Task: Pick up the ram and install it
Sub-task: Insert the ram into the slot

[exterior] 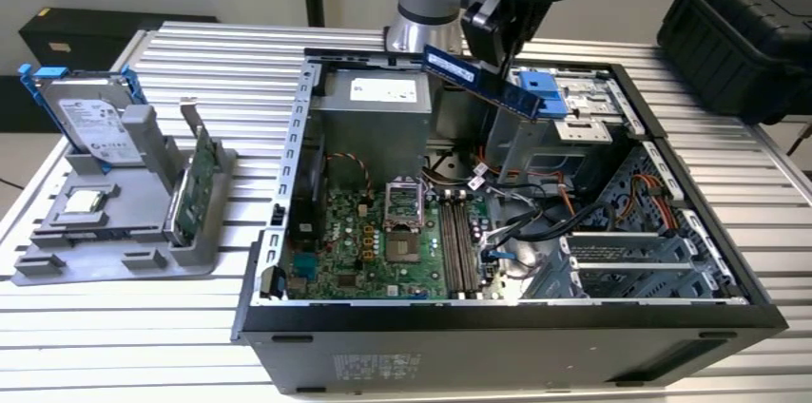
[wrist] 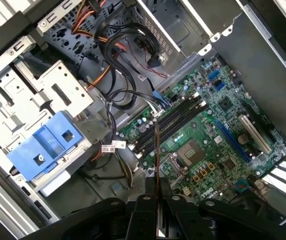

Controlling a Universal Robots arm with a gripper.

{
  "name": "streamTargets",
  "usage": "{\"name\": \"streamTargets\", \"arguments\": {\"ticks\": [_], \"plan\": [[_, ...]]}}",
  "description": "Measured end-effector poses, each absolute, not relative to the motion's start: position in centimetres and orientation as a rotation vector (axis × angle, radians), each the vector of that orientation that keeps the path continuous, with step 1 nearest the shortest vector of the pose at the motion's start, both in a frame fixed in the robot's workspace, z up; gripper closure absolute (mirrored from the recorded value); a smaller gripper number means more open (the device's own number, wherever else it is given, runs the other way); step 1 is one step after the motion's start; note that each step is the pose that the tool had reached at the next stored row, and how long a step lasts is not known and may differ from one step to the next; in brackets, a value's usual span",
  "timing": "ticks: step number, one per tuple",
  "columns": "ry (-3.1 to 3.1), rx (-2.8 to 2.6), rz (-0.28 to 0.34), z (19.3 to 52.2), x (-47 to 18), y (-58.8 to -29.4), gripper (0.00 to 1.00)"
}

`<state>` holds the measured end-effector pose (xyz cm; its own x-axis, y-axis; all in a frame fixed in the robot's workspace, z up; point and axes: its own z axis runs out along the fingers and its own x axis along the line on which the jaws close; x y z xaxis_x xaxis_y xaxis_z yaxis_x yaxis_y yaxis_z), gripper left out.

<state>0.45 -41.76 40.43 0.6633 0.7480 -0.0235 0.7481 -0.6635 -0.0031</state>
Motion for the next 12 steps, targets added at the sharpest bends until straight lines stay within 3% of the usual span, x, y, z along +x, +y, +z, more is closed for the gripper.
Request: {"name": "streamTargets", "arguments": {"ticks": [12], "plan": [[1.138,2.922,-0.036,40.43,0.45,-41.76,1.00]]}}
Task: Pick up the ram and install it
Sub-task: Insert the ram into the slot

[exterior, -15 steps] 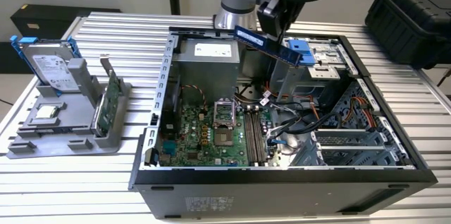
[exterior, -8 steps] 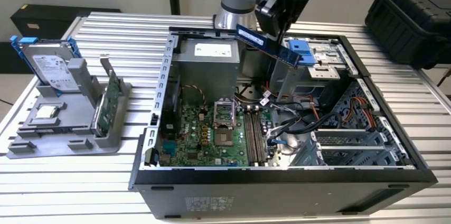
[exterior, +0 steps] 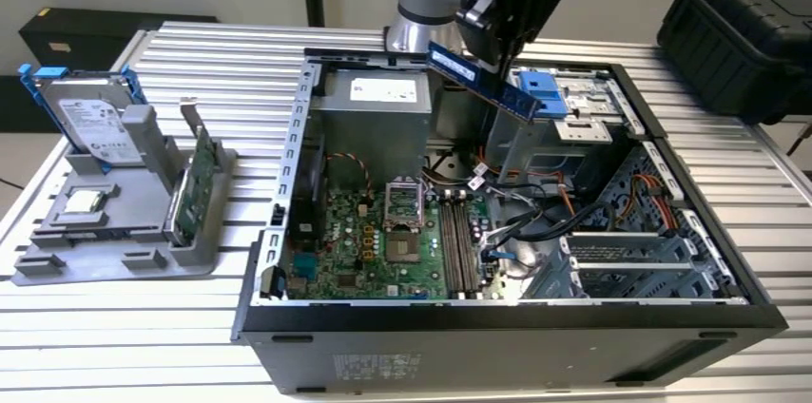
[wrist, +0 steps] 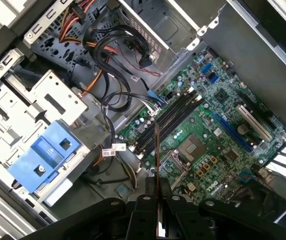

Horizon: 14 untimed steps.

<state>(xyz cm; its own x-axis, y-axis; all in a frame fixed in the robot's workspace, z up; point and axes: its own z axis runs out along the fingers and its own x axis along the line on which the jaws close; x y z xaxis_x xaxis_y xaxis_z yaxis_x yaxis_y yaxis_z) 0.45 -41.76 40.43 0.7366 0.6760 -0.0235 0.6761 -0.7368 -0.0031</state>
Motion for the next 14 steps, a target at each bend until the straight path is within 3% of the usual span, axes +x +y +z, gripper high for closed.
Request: {"name": "streamTargets", "arguments": {"ticks": [14], "plan": [[0.964,2.985,-0.037,40.43,0.45,-41.76,1.00]]}}
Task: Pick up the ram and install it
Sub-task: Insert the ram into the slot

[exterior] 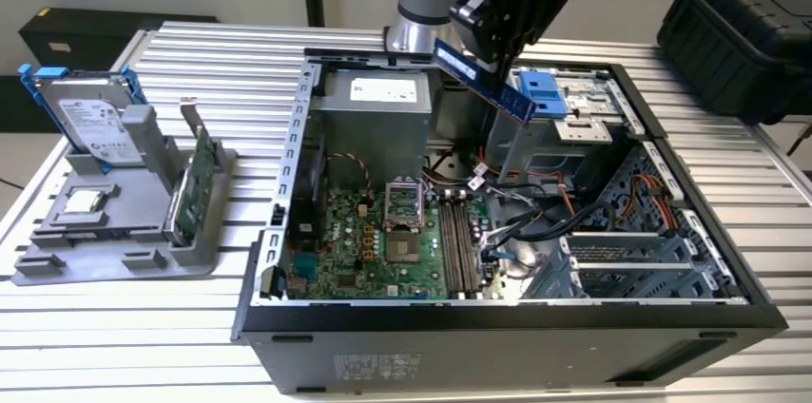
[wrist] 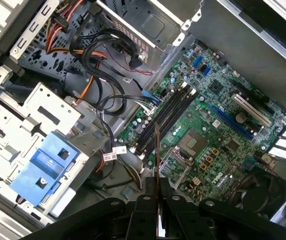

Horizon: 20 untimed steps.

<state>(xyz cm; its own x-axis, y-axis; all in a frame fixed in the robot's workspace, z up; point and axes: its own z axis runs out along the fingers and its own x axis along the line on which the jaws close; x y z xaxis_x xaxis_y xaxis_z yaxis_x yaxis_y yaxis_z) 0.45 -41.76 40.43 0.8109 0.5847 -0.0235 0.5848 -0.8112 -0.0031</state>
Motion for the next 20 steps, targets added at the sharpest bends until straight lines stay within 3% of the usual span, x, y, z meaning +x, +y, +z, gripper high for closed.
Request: {"name": "streamTargets", "arguments": {"ticks": [20], "plan": [[0.727,3.054,-0.037,40.43,0.46,-41.76,1.00]]}}
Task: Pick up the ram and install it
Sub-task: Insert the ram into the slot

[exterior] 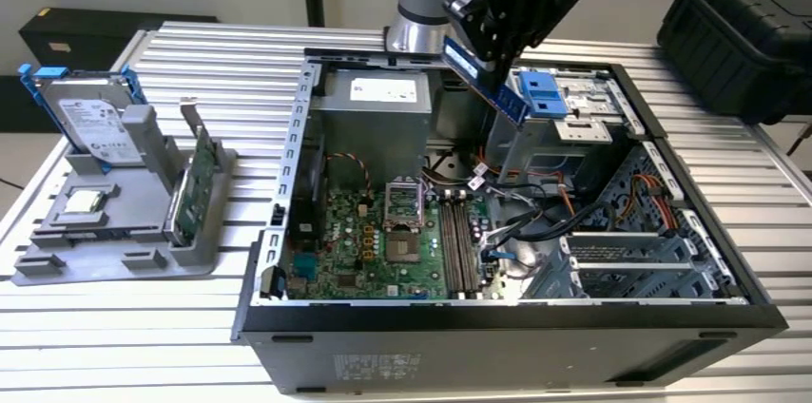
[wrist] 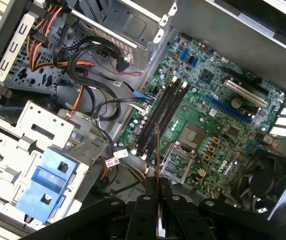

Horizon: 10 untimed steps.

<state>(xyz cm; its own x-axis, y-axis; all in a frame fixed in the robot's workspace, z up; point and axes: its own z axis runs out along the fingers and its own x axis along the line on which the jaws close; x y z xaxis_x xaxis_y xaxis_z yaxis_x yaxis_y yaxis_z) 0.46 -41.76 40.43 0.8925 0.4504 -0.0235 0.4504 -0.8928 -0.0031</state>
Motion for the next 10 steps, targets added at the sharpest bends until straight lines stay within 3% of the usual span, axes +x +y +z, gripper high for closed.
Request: {"name": "streamTargets", "arguments": {"ticks": [10], "plan": [[0.610,3.080,-0.037,40.43,0.45,-41.76,1.00]]}}
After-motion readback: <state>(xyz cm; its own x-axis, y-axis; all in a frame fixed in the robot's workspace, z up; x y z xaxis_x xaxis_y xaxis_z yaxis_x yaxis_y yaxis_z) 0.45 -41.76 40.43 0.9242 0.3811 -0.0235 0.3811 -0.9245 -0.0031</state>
